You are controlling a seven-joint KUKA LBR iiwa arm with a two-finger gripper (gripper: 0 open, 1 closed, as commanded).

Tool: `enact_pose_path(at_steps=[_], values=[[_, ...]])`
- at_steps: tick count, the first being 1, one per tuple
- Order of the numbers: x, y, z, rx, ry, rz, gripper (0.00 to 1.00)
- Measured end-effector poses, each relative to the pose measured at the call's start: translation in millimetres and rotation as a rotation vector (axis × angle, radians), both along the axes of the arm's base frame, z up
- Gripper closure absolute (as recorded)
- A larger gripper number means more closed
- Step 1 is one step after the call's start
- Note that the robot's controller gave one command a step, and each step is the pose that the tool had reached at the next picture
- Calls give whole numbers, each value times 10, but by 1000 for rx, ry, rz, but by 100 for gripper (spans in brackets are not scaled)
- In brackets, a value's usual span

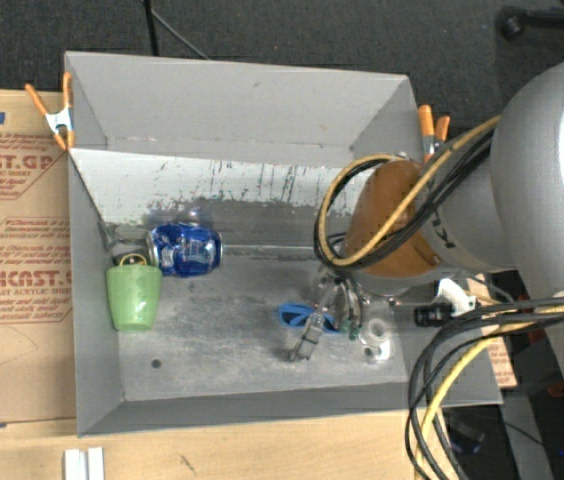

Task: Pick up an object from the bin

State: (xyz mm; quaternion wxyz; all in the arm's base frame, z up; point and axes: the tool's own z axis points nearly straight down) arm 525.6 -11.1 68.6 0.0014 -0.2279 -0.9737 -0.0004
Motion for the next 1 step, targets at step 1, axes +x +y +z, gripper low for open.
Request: enact_pose_path(at_steps=[1], values=[[-2, 3, -6, 0, 1, 1, 0]])
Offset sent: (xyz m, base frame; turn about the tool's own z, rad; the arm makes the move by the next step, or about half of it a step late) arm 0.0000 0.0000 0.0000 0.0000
